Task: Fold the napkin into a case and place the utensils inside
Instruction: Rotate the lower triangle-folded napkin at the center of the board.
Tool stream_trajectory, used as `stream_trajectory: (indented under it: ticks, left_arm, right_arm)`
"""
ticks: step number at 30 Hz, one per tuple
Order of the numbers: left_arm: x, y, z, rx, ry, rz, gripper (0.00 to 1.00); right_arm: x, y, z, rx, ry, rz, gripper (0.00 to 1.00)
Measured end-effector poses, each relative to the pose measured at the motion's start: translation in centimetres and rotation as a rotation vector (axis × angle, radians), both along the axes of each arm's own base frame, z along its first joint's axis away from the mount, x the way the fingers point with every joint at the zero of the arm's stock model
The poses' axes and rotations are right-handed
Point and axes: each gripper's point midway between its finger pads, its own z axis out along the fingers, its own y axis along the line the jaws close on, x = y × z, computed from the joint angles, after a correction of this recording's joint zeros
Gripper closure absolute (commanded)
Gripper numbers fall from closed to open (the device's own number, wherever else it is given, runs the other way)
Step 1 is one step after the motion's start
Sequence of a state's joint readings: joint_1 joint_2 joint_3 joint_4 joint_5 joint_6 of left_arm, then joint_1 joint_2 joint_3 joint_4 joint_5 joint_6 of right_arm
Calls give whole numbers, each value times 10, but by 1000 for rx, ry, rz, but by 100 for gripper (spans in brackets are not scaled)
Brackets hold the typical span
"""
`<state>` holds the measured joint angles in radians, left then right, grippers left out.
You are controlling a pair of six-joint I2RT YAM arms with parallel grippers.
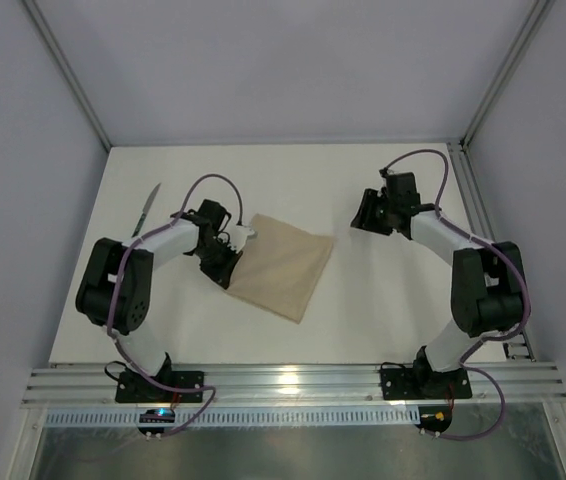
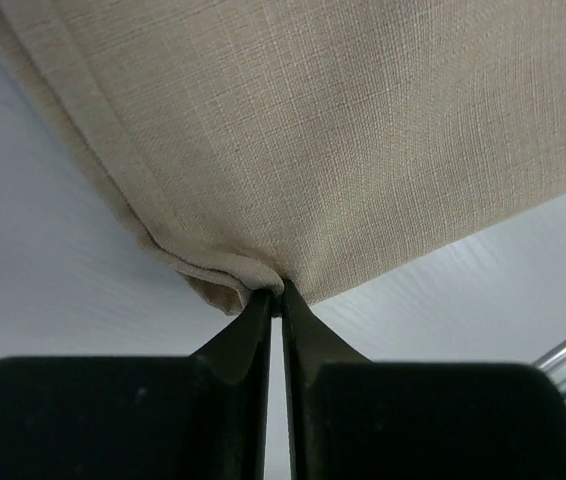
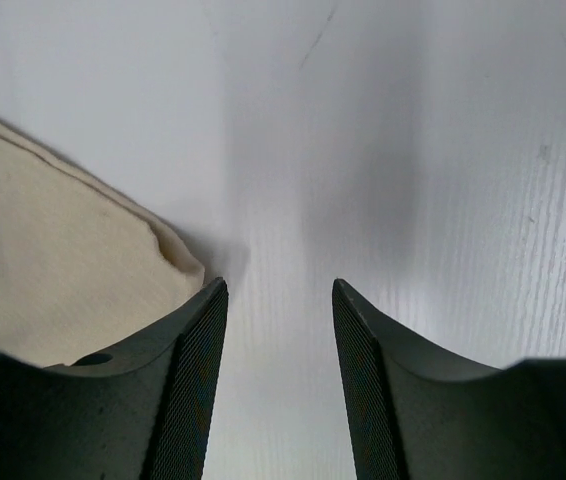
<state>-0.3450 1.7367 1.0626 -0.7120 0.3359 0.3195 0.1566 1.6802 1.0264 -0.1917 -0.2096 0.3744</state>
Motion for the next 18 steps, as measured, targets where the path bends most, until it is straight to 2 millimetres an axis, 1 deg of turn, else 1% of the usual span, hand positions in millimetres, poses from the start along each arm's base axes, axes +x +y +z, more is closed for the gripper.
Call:
stream_trajectory:
  ticks: [2,3,4,5,6,7,8,9,10,13,16,18]
  left_arm:
    - [-19,4,-4,10,38,-27,88]
    - [-26,5,-4,13,43,-43,87]
    - [-34,7,-4,19,50,-56,81]
    - [-42,8,-4,26,53,-72,78]
    - [-47,10,-4,32,56,-84,75]
    - [-54,11,-3,41,56,-99,69]
    - [-61,14,-2,50,60,-109,66]
    - [-67,16,0,58,60,-118,64]
    - [-71,19,4,65,54,-128,59]
    - [-73,25,23,78,-4,-142,54]
    - [-73,33,43,101,-84,-162,52]
    - [-73,35,52,118,-132,-193,51]
  right_arm:
    - [-6,7,18,-21,-47,25,51]
    - [-12,15,27,-23,-74,52,51]
    - [-20,27,35,-20,-97,90,52]
    - [-27,36,39,-16,-110,121,52]
    - [-38,51,44,-7,-129,169,53]
    - [-48,64,45,6,-136,212,54]
    - [-59,77,44,22,-137,257,54]
    - [-68,86,42,34,-134,290,55]
    - [-79,96,37,53,-118,330,55]
    - [-110,116,13,83,-36,412,56]
    - [-123,128,0,94,9,448,56]
    - [-129,131,-6,106,30,448,56]
